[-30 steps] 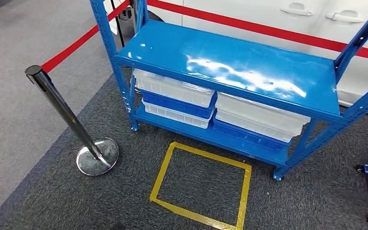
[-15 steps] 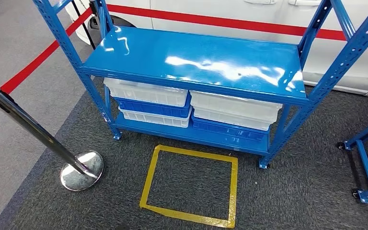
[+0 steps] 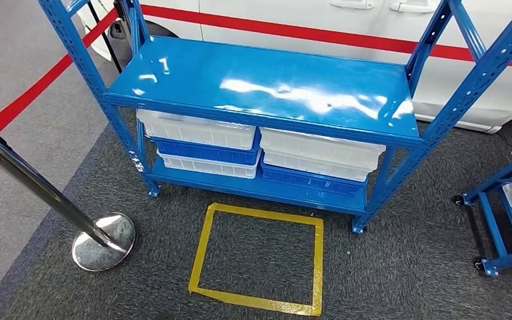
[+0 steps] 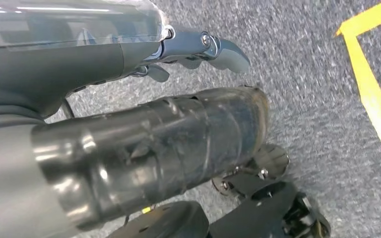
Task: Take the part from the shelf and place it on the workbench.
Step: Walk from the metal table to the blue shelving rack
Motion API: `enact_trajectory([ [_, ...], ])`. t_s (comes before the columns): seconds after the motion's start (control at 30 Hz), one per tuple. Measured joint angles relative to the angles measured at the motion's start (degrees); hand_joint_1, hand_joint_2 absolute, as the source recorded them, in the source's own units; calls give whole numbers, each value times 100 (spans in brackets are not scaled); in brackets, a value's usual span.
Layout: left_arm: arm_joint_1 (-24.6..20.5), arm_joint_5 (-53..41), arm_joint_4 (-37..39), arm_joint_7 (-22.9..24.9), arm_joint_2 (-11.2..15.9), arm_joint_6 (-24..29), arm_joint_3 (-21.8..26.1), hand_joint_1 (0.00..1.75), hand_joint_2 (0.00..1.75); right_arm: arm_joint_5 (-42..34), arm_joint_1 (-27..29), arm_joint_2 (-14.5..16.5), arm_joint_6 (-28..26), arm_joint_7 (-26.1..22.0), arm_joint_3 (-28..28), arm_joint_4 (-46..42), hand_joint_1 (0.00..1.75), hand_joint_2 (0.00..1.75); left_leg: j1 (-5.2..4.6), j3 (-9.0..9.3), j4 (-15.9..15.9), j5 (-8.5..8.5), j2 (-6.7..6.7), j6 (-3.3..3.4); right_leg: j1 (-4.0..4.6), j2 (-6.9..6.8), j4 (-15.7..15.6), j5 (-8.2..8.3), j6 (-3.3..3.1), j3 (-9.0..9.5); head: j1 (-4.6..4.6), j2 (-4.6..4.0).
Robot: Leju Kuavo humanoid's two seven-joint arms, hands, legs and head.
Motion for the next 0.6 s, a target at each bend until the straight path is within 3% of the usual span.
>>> enact_trajectory([
  [0.03, 1, -2, 0, -1, 0, -1, 1, 0, 0, 2, 7, -1, -1, -3, 0, 1, 0, 175, -1, -1, 7, -7, 5, 1, -20, -4, 259, -74, 22, -129, 1, 0],
  [0.07, 3, -3, 0, -1, -2, -2, 1, 0, 0, 4, 14, -1, -3, -7, 0, 1, 0, 175, 1, -1, 19, -18, 8, -4, -40, -12, 330, -33, 43, -168, 1, 0],
  [0.1, 5, -5, 0, -1, -4, -3, 1, 0, 0, 6, 19, -2, -8, -11, 0, 2, 0, 175, 5, 2, 36, -32, 8, -14, -60, -24, 185, 110, 58, -101, 2, 0],
  [0.17, 7, -7, 0, -2, -14, -3, 1, 0, 0, 14, 18, -7, -32, -17, 0, 1, 0, 175, 11, 9, 83, -75, 6, -54, -90, -64, -535, 482, 64, 255, 2, 0],
  [0.23, 4, -8, 0, -3, -18, 2, 1, 0, 0, 24, 10, -10, -68, -21, 0, 0, 0, 175, -5, 9, 128, -118, 4, -120, -74, -78, -1037, 639, 17, 494, 0, 0],
  [0.37, -1, -17, 0, -11, -18, 9, 1, 0, 0, 48, 13, -15, -102, -23, 0, 1, 0, 175, 0, 8, 166, -178, 2, -254, -50, -61, -1142, 647, -134, 533, -2, 0],
  [0.43, -2, -21, 0, -15, -16, 13, 1, 0, 0, 66, 5, -18, -126, -27, 0, 0, 0, 175, 18, -164, 548, -427, -10, -303, -71, -62, -1183, 668, -214, 550, -4, 0],
  [0.5, 5, -22, 0, -16, -15, 15, 1, 0, 0, 93, 0, -19, -183, -39, 0, 1, 0, 175, 23, -533, 1321, -801, -16, -336, -56, -62, -1182, 663, -255, 545, -6, 0],
  [0.53, 12, -22, 0, -16, -15, 15, 1, 0, 0, 103, 3, -19, -212, -46, 0, 1, 0, 175, 24, -696, 1645, -905, -16, -346, -48, -60, -1177, 660, -261, 543, -5, 0],
  [0.57, 18, -22, 0, -16, -15, 16, 1, 0, 0, 105, 7, -20, -238, -56, 0, 2, 0, 175, 24, -781, 1797, -903, -15, -348, -41, -55, -1172, 656, -264, 543, -6, 0],
  [0.6, 22, -22, 0, -16, -15, 16, 1, 0, 0, 106, 9, -21, -256, -67, 0, 2, 0, 175, 23, -751, 1709, -783, -16, -341, -37, -45, -1166, 653, -262, 547, -5, 0],
])
